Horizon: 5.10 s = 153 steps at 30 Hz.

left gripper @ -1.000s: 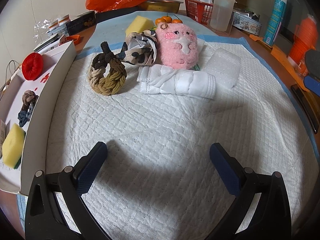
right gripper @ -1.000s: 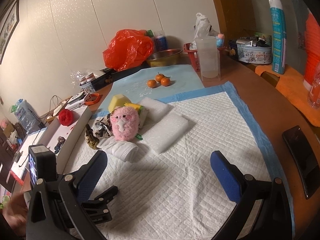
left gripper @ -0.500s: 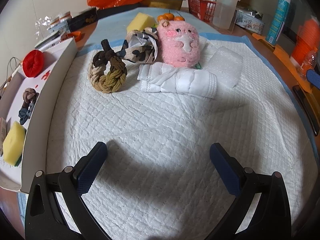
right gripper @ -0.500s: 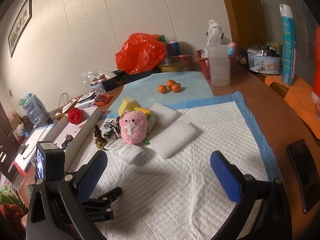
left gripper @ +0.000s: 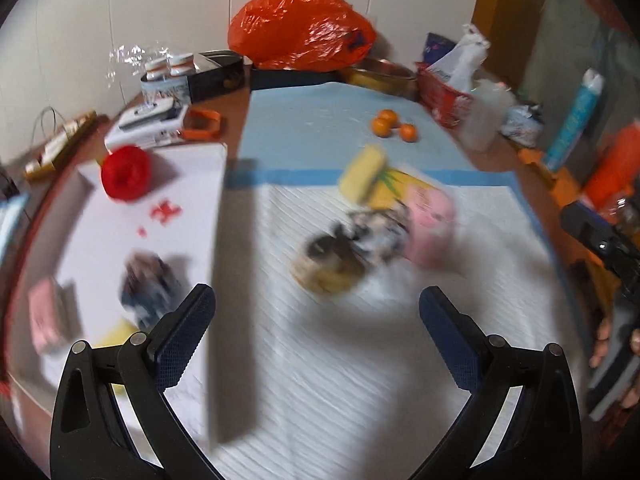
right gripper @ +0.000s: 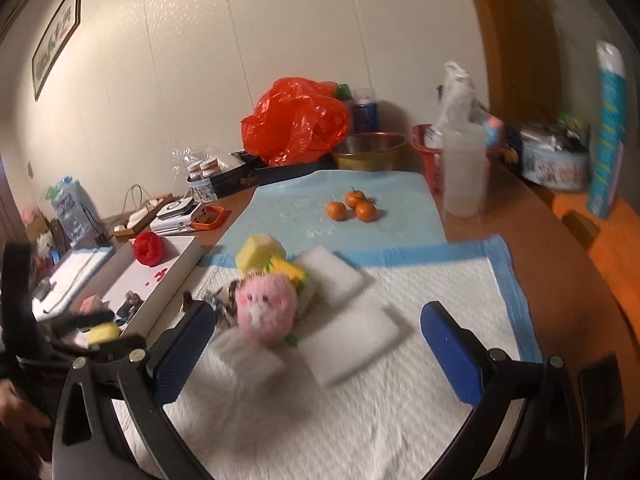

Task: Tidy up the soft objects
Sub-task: 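Grasp the braided rope ring with the left tool while the right tool grasps the pink plush toy, then carry the rope ring and pink plush toy over the white box, then lower the rope ring and pink plush into the box and open both tools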

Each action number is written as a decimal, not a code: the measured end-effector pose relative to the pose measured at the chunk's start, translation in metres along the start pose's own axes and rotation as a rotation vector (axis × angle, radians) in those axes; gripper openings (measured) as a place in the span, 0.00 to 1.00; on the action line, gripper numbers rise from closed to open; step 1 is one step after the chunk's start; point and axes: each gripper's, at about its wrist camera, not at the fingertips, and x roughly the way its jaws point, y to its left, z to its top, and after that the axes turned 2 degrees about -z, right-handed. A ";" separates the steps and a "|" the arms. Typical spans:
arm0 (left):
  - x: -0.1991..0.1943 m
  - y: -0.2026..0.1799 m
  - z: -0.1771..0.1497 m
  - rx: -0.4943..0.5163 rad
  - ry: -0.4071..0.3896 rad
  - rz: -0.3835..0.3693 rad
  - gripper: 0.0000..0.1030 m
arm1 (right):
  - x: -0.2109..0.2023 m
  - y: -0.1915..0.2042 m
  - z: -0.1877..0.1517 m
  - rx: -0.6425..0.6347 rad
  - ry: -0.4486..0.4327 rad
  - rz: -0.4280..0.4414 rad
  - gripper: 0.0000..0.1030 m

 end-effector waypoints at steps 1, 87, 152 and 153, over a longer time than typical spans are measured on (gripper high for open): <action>0.007 0.001 0.004 0.020 0.015 0.033 1.00 | 0.008 0.004 0.005 -0.008 0.016 0.006 1.00; -0.180 0.182 -0.018 -0.186 -0.354 0.193 0.45 | -0.017 0.200 0.039 -0.089 -0.112 0.242 0.49; -0.097 0.227 0.001 -0.201 -0.205 0.127 1.00 | 0.048 0.264 0.016 -0.050 -0.071 0.116 1.00; -0.098 0.224 0.001 -0.199 -0.205 0.125 1.00 | 0.046 0.263 0.015 -0.050 -0.069 0.113 1.00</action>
